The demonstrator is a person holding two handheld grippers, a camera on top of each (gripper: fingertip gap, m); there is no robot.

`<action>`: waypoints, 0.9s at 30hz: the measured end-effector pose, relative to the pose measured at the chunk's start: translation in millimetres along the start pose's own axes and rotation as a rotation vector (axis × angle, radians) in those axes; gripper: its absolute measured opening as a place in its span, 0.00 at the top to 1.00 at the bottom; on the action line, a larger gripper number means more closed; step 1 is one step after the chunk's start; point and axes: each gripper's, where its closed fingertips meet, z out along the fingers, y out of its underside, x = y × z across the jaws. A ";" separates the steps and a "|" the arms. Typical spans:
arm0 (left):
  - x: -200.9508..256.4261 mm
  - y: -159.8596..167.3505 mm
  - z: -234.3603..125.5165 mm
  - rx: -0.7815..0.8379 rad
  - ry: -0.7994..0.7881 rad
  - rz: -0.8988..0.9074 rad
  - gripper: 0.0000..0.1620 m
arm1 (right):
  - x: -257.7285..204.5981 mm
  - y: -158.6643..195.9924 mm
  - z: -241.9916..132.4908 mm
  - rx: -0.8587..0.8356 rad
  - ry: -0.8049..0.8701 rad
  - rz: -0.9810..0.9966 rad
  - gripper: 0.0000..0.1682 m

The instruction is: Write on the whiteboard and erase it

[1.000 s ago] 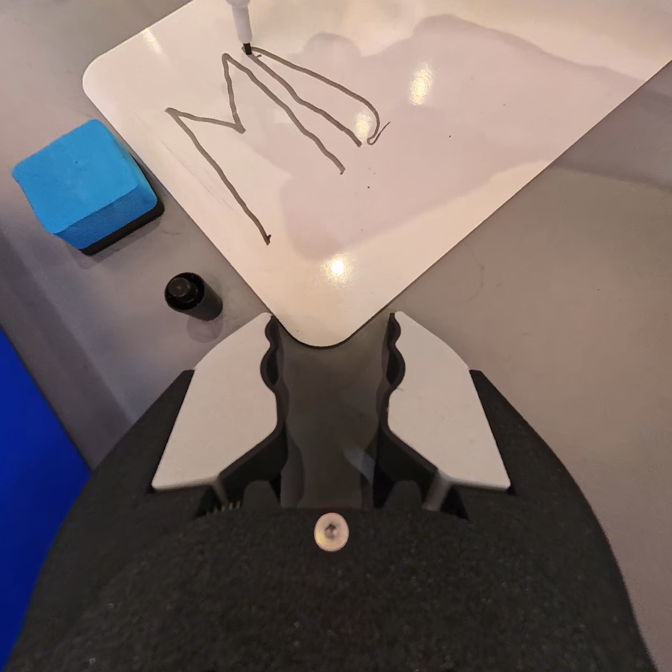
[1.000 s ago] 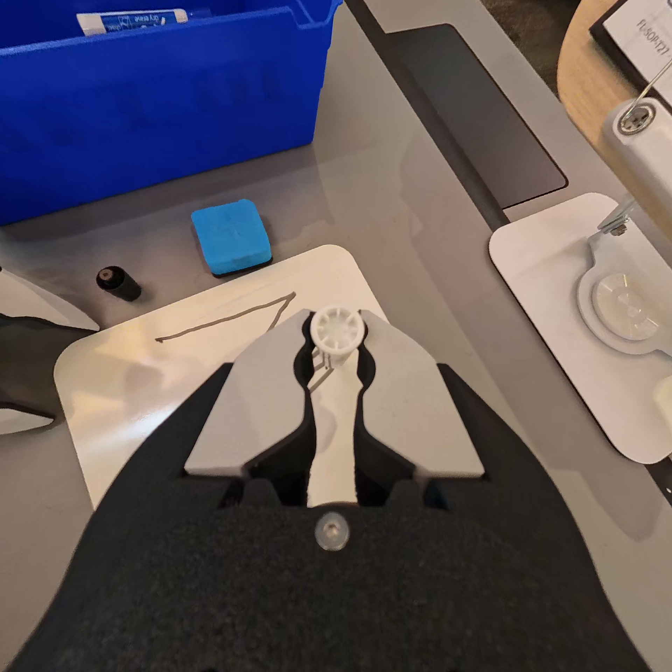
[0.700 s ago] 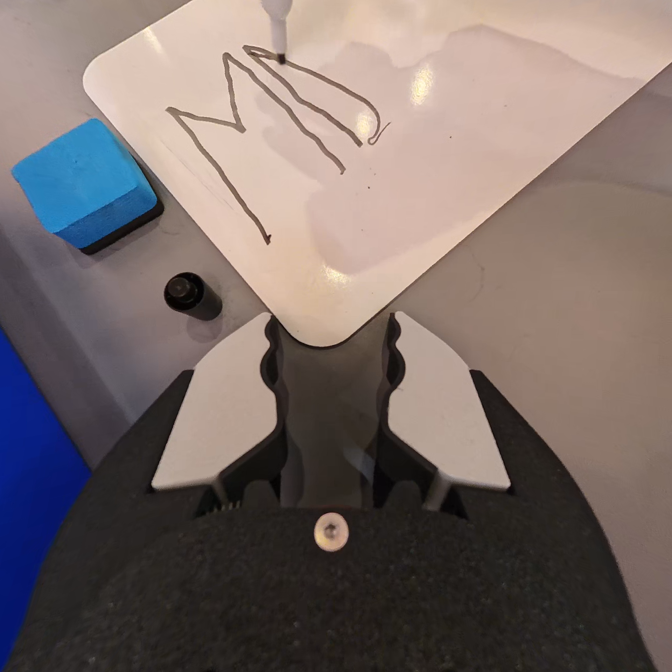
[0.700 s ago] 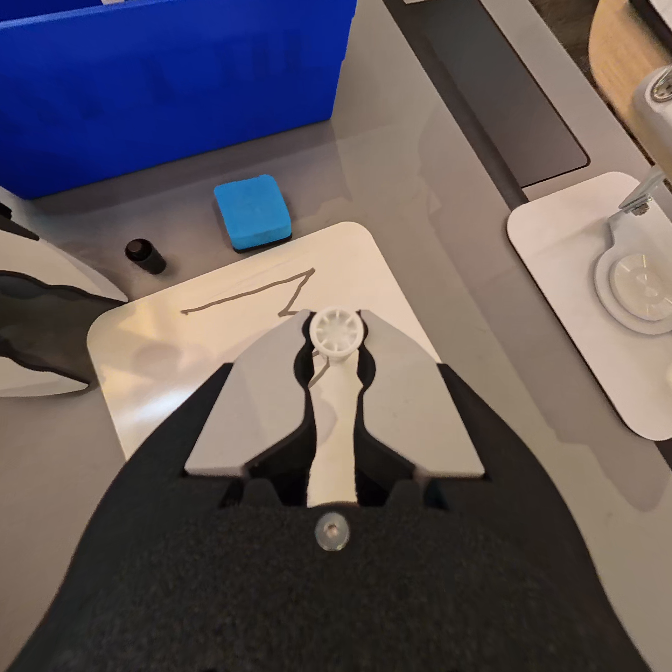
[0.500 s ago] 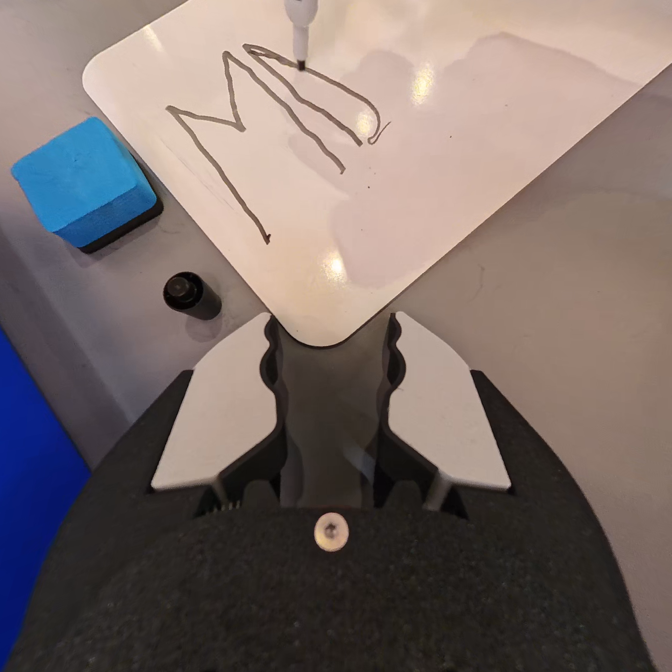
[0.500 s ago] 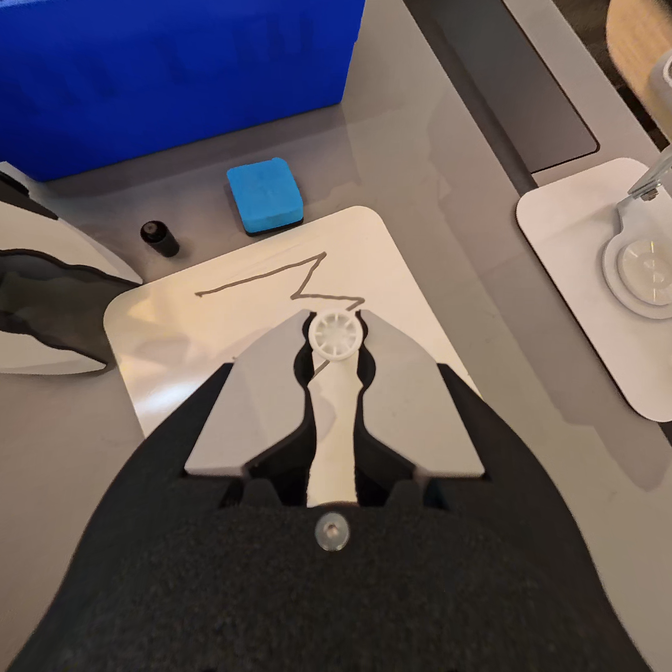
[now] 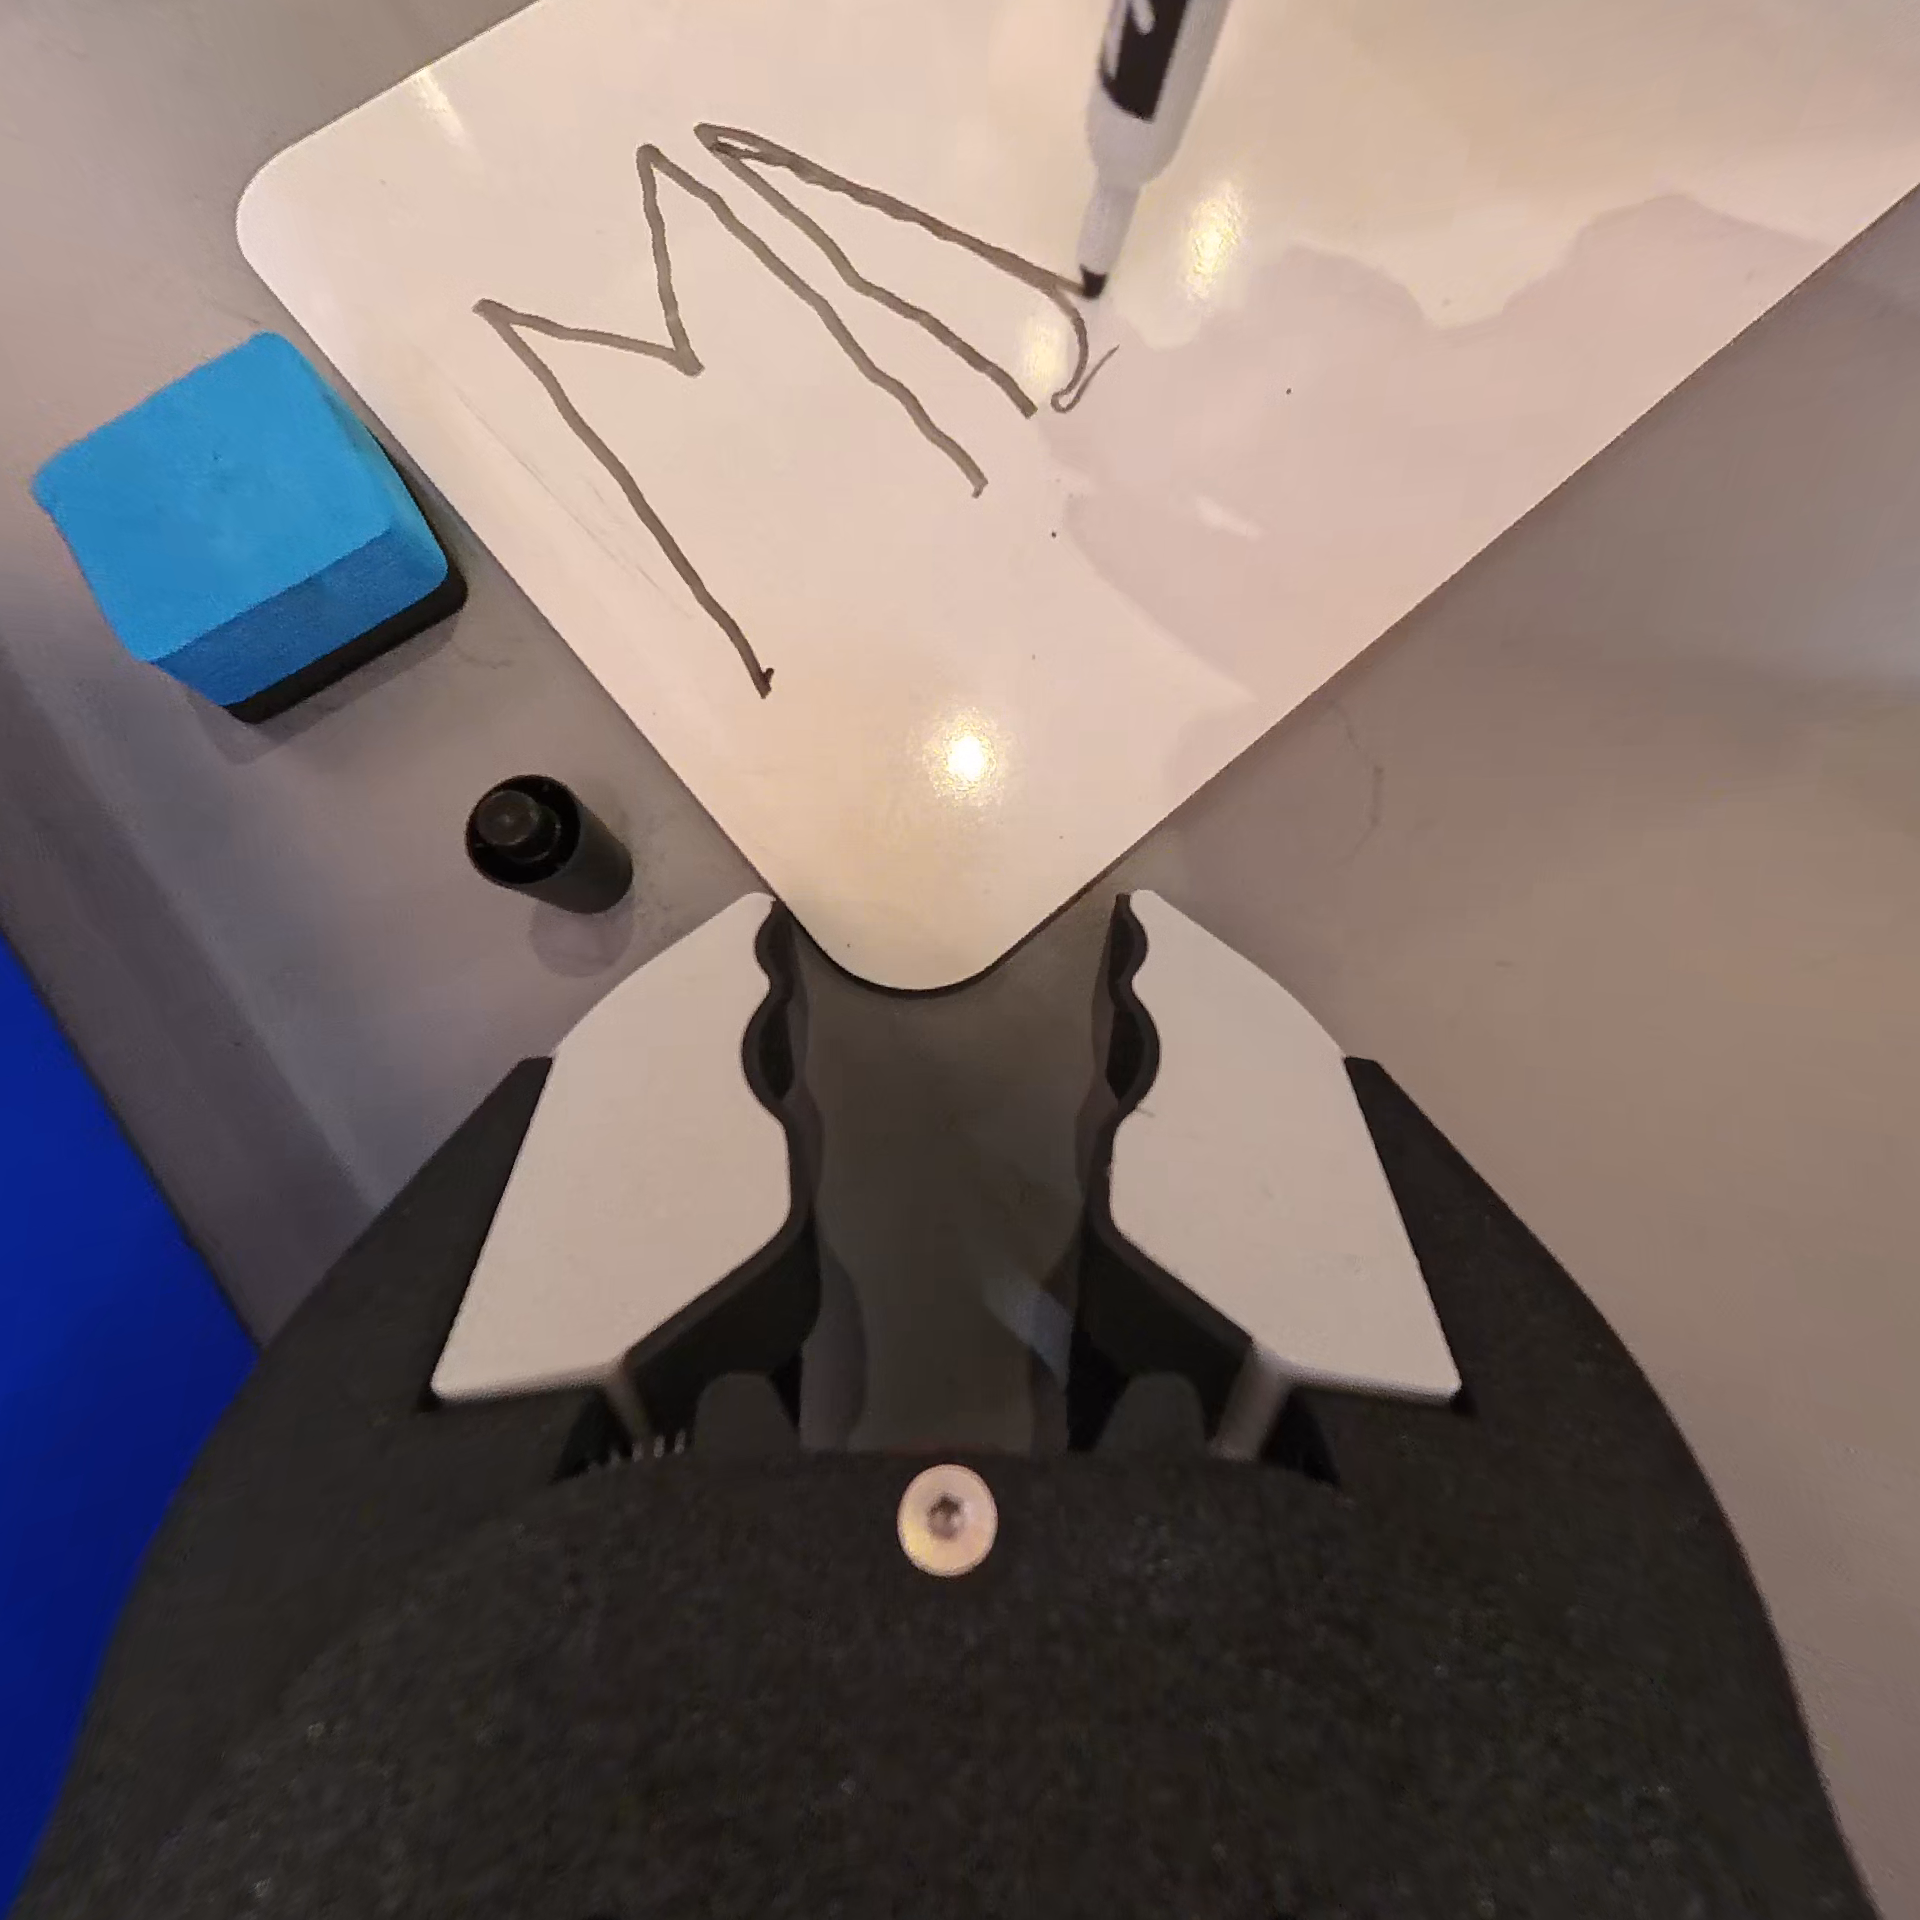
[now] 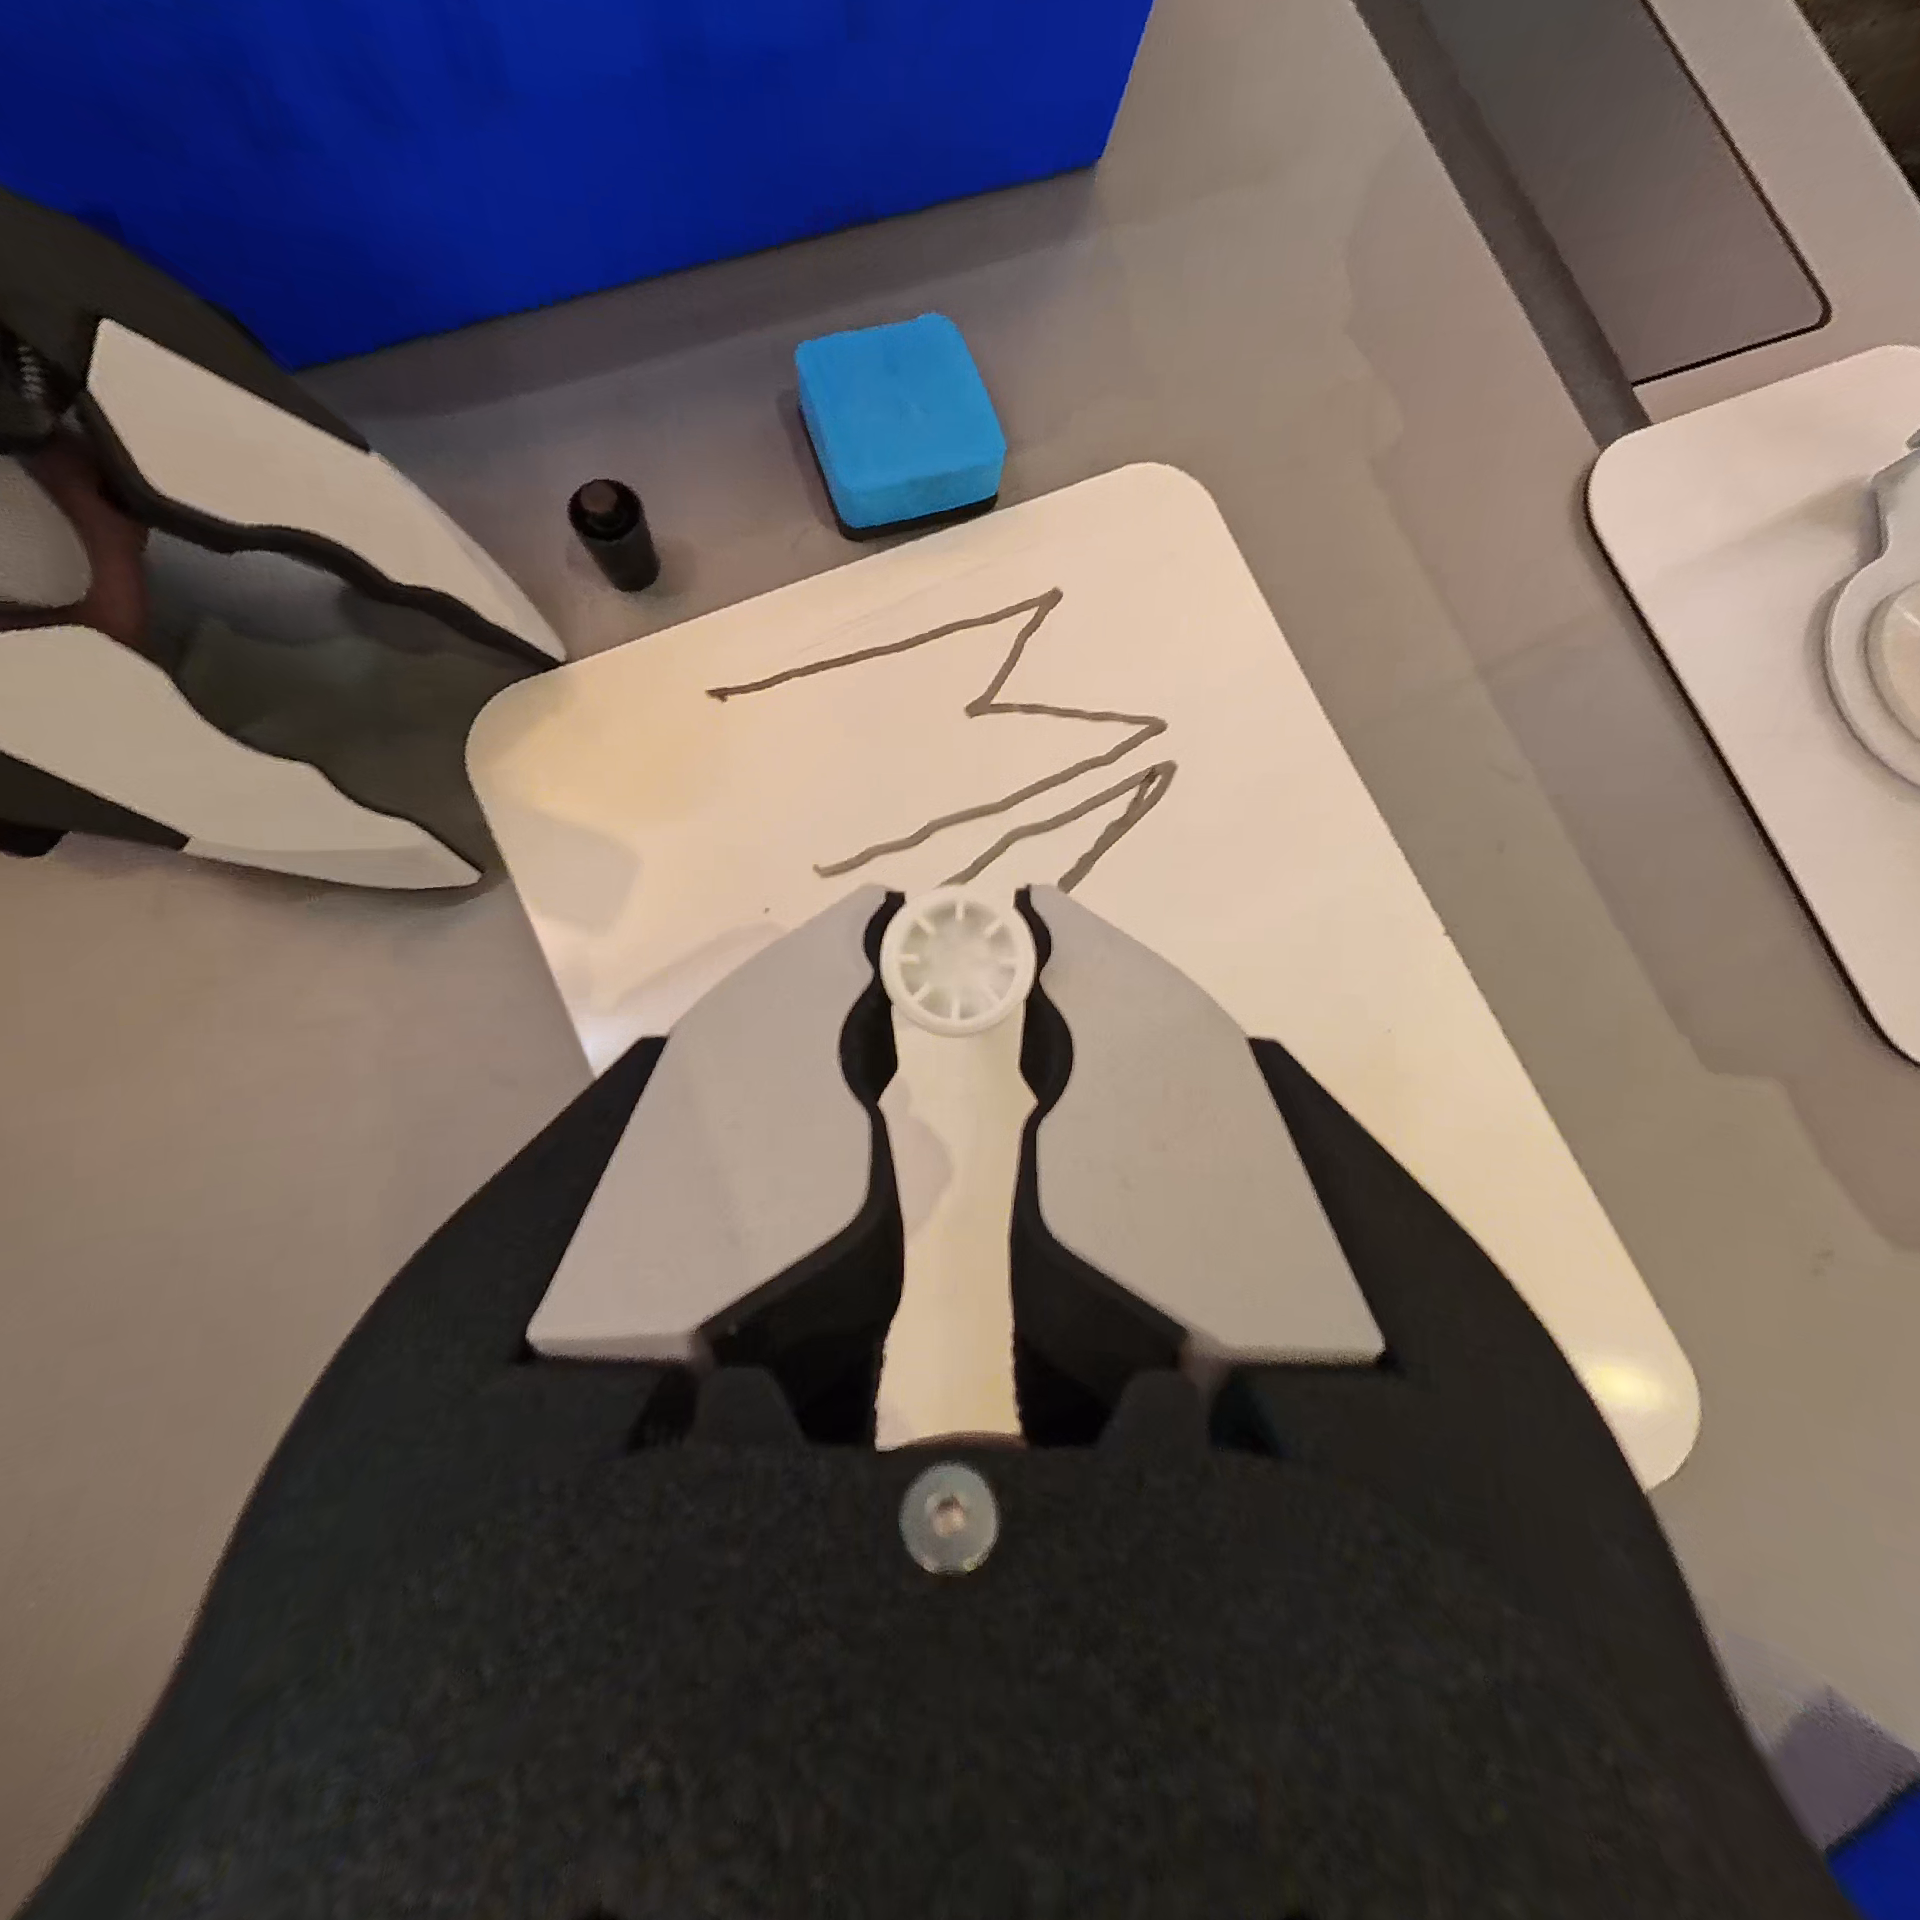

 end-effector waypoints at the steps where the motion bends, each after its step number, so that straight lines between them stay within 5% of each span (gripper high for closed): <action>1: 0.0 0.1 -0.1 -0.001 0.000 0.000 0.64 | -2.5 2.0 -2.1 -0.004 -0.002 -0.001 0.88; 27: 1.3 0.8 -0.9 -0.006 0.007 0.007 0.64 | 40.3 -4.4 9.0 0.071 0.061 -0.002 0.88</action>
